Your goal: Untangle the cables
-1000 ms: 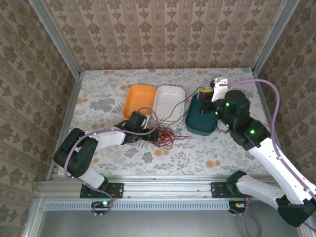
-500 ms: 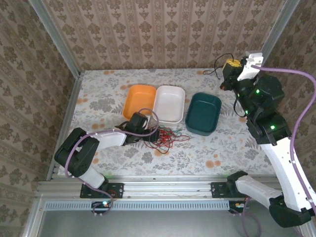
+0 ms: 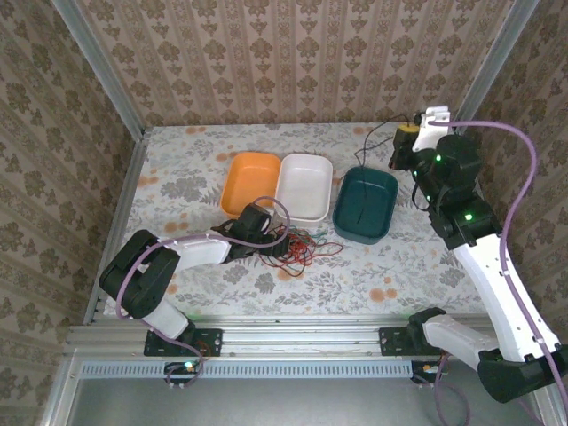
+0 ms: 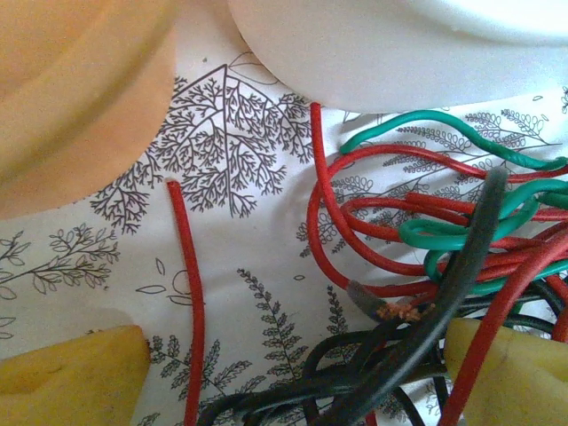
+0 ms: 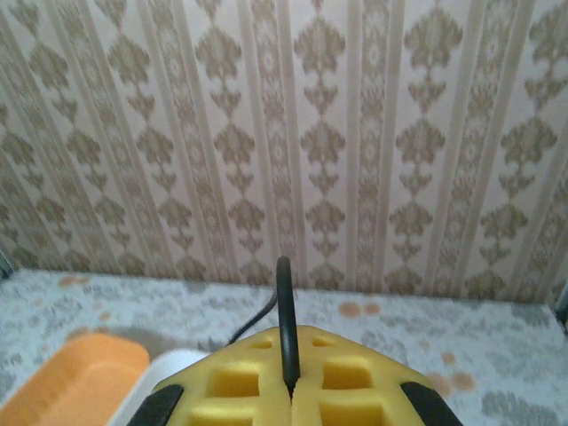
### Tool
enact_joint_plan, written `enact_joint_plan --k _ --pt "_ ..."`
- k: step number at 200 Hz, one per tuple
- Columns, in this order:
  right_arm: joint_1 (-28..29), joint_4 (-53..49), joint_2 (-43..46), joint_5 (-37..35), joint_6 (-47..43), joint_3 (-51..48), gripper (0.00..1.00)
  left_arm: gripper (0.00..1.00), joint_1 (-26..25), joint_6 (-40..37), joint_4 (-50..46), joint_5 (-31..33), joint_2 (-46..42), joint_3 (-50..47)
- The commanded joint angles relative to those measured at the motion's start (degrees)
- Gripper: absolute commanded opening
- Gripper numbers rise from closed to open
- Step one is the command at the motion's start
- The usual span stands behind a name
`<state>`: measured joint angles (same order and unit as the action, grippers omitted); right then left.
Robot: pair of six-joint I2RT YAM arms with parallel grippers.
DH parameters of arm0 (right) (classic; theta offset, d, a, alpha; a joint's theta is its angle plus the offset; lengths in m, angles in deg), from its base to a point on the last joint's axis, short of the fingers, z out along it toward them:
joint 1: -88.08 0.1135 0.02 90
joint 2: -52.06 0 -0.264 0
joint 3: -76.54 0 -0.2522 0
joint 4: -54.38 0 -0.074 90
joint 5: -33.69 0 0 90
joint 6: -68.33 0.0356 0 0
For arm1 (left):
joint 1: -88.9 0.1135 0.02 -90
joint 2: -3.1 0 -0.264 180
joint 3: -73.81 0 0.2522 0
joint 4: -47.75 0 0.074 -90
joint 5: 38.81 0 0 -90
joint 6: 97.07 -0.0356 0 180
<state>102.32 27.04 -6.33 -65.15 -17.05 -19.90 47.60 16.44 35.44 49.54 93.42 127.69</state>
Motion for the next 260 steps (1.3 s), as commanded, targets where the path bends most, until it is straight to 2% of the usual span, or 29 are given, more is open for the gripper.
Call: enact_joint_plan --k 1,50,79,100,128,155,178,213,239,260 --pt "-0.5 0.24 2.09 0.22 1.59 -5.11 0.0 0.89 -0.01 -0.41 -4.84 2.61 1.35 0.36" --pt "-1.52 2.59 2.8 -1.74 6.24 -13.59 0.0 0.89 -0.09 -0.43 -5.08 2.7 1.79 1.09" --pt "-6.01 4.46 4.42 -2.55 8.46 -15.16 0.0 0.89 -0.1 -0.46 -5.24 2.79 1.96 1.19" --pt "-10.09 6.31 5.78 6.22 9.97 -13.64 0.0 0.89 -0.18 -0.46 -5.32 2.97 2.31 1.2" --pt "-10.9 8.22 4.73 21.52 11.34 -8.52 0.0 0.89 -0.14 -0.3 -5.35 2.97 3.77 1.62" --pt "-10.9 9.84 3.37 27.12 14.49 -4.16 0.0 0.89 -0.18 0.09 -5.32 2.89 5.23 2.22" --pt "-10.9 11.16 3.46 26.39 15.86 -1.65 0.0 0.89 -0.14 0.01 -5.14 2.45 5.96 2.51" --pt "-10.9 9.61 3.16 21.37 15.64 0.95 0.0 0.89 -0.23 -0.44 -5.06 2.01 6.57 2.86" --pt "-10.9 6.68 2.49 16.31 14.67 -0.34 0.0 0.89 -0.36 -0.72 -5.32 1.65 7.06 3.3" --pt "-11.12 7.2 2.49 15.17 15.04 -3.69 0.0 0.89 -0.44 -0.9 -5.41 1.65 7.06 3.13"
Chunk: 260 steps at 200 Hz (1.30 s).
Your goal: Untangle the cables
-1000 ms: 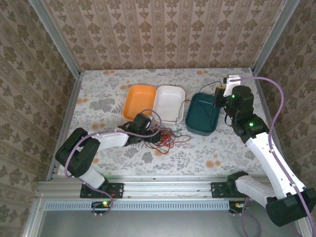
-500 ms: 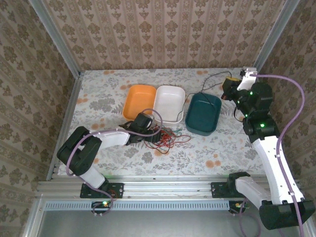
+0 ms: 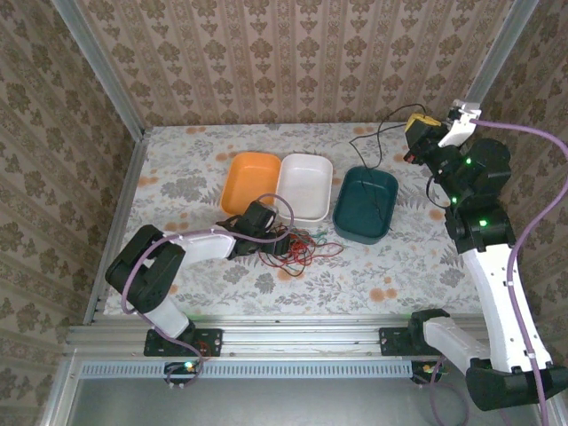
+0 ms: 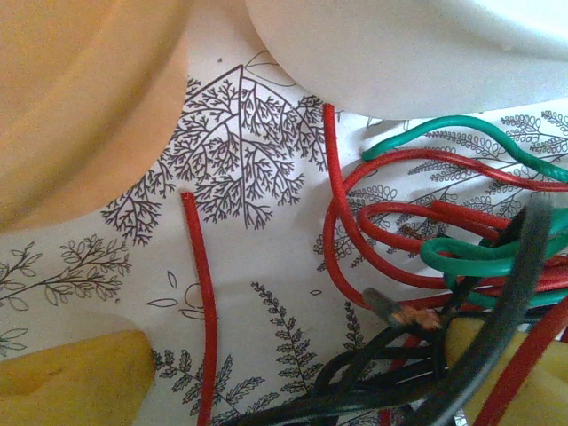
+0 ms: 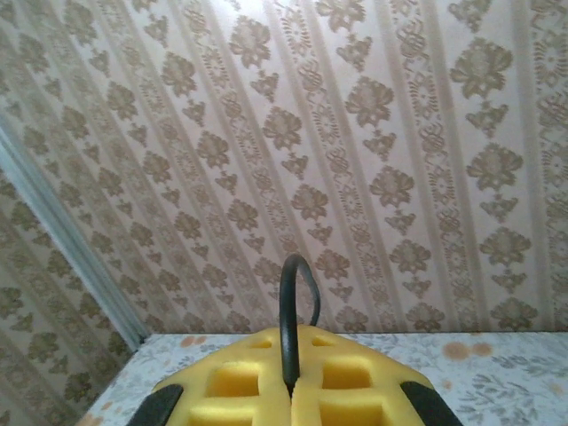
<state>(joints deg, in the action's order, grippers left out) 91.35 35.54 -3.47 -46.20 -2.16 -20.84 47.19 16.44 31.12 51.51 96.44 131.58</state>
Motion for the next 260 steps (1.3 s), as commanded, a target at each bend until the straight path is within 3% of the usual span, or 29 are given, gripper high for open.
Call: enact_joint_plan --k 1,64,168,260 --pt "-0.17 -1.23 -0.37 -3.78 0.17 -2.89 0.0 0.89 -0.03 -0.87 -1.08 -0.32 4.04 -0.76" --pt "-1.07 1.34 -1.86 -5.93 3.75 -10.48 0.0 0.89 -0.31 -1.28 -1.52 -0.51 4.39 -0.42" --pt "-0.48 5.05 -5.07 -17.17 12.6 -29.24 0.0 0.9 -0.73 -1.27 -2.06 -0.25 4.31 0.29" --pt "9.34 -16.32 -10.67 -40.98 19.46 -28.58 0.0 0.9 -0.8 -1.47 -1.97 -0.33 4.39 0.55"
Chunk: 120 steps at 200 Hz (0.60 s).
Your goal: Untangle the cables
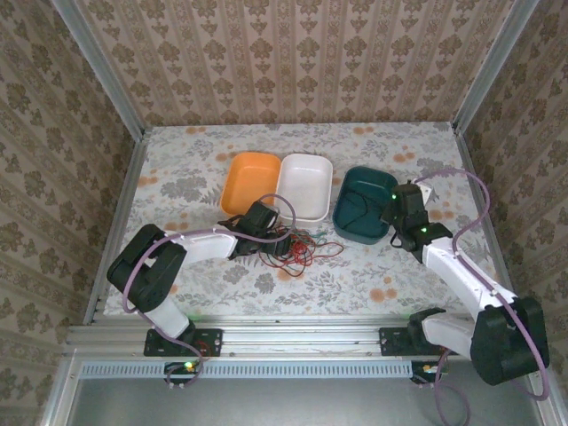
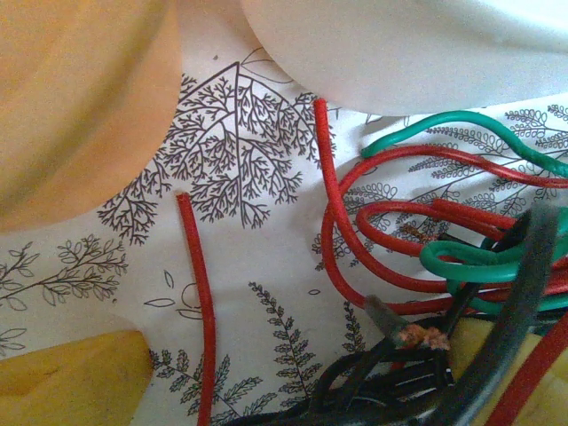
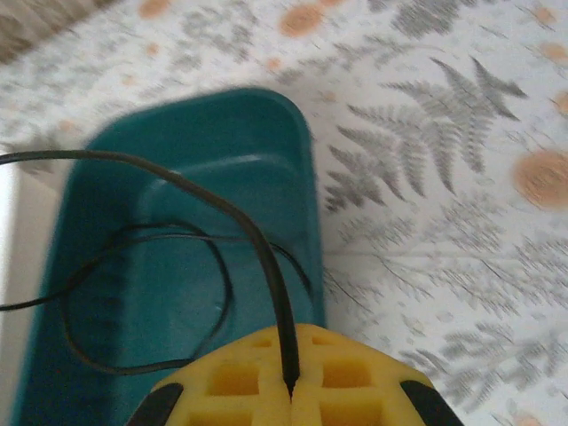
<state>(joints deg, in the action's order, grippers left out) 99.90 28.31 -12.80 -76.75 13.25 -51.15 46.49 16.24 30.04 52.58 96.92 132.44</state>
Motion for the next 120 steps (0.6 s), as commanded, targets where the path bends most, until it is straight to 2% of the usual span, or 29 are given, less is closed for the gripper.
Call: enact_joint_plan --k 1,44,88,120 --pt "0.82 -9.32 -1.37 -10.59 4.12 1.77 0.0 0.9 -0.11 -1.26 -0.89 -1.39 3.91 -0.3" --pt "2.34 -13.49 -2.04 -15.25 1.78 3.62 0.0 0.9 -0.13 -1.26 -0.84 -1.39 4.06 -0.39" --pt "5.46 -6.72 -6.48 -9.09 -11.27 5.64 0.0 0.9 -0.2 -1.42 -0.89 -1.59 4.79 0.12" --pt "6.61 -6.18 -14.11 -5.37 -15.56 10.51 0.0 0.9 -0.22 -1.34 -1.11 -1.32 4.46 -0.03"
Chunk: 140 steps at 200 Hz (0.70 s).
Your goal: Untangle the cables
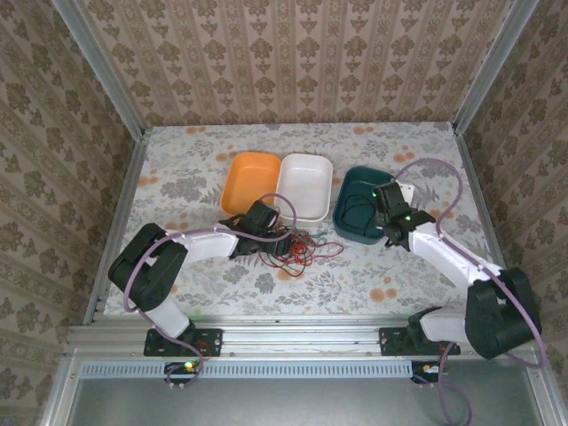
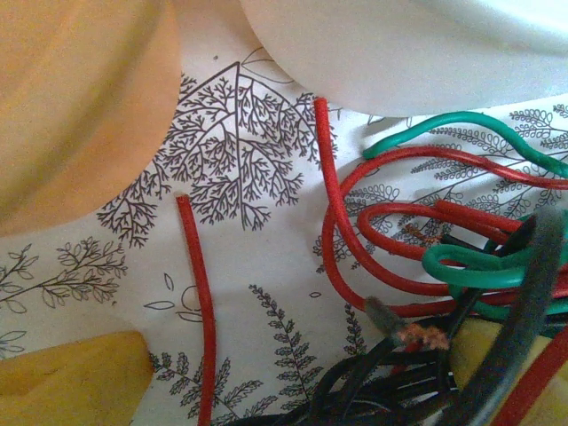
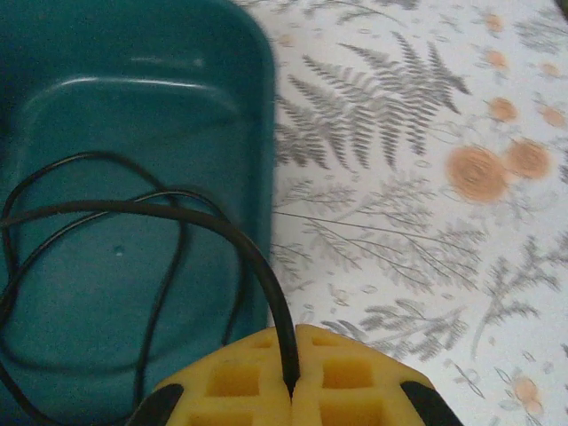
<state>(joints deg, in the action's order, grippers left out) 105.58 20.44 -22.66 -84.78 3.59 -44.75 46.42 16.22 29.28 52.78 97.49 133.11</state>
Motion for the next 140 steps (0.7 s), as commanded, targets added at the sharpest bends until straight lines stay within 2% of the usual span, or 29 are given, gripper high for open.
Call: enact_joint_plan --k 1,28,67,95,140 --pt "0.94 1.71 -4.36 2.73 -5.95 4.27 0.0 0.9 -0.15 -1.36 -0.37 -1.51 3.88 -0.71" --pt "1.24 3.38 -11.18 5.3 -8.32 7.87 0.0 0.9 -0.32 -1.45 -0.73 -1.58 3.4 -0.74" --pt "1.16 -0.4 -20.95 5.42 -9.76 17.42 0.0 0.9 -0.31 -1.87 -1.6 -1.78 2.79 -0.57" --pt "0.62 -5.04 -27.01 5.43 -7.39 23.64 0.0 0.9 -0.34 -1.86 -1.91 -1.76 2.32 -0.63" --pt "-1.41 -8.97 -31.17 7.04 -4.66 28.99 0.04 0.9 -0.4 -1.8 -2.06 -1.67 1.61 -0.54"
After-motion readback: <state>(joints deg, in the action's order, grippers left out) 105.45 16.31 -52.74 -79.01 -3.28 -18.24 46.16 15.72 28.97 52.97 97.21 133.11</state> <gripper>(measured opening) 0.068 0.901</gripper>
